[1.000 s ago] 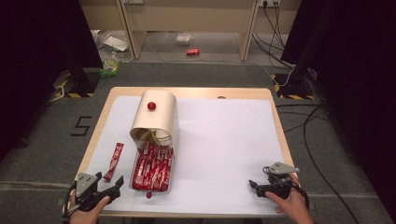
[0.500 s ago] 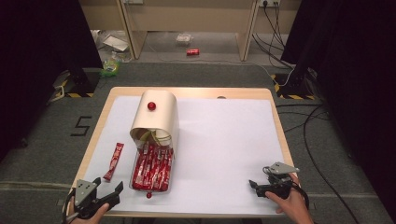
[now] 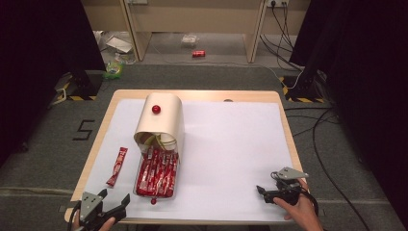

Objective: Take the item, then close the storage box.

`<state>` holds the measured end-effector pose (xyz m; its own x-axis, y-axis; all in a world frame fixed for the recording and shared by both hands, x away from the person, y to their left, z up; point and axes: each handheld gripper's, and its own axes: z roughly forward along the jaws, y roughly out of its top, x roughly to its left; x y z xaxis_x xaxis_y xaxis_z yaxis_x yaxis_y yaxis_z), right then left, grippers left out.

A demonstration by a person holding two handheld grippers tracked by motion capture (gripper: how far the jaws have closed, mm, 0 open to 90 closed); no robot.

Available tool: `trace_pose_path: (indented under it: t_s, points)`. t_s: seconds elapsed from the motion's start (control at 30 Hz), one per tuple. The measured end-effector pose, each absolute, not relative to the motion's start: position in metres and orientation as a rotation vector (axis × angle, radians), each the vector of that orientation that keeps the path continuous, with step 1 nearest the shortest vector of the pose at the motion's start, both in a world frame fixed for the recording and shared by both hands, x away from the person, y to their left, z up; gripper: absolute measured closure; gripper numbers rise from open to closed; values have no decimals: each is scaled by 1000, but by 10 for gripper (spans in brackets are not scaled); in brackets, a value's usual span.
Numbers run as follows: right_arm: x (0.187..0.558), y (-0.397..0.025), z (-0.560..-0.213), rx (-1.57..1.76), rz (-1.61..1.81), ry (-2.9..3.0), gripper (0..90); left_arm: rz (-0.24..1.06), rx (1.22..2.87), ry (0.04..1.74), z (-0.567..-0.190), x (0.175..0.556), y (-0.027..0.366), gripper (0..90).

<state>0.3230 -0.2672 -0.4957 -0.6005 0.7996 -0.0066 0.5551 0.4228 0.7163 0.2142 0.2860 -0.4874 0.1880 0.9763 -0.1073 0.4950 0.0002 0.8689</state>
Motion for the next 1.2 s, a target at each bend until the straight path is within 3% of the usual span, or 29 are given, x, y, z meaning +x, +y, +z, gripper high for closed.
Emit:
trace_pose_path:
  t_s: [1.2]
  points:
    - [323,-267,-496,1164,982,2336,130,726,1681,1376,-494,217,265,154]
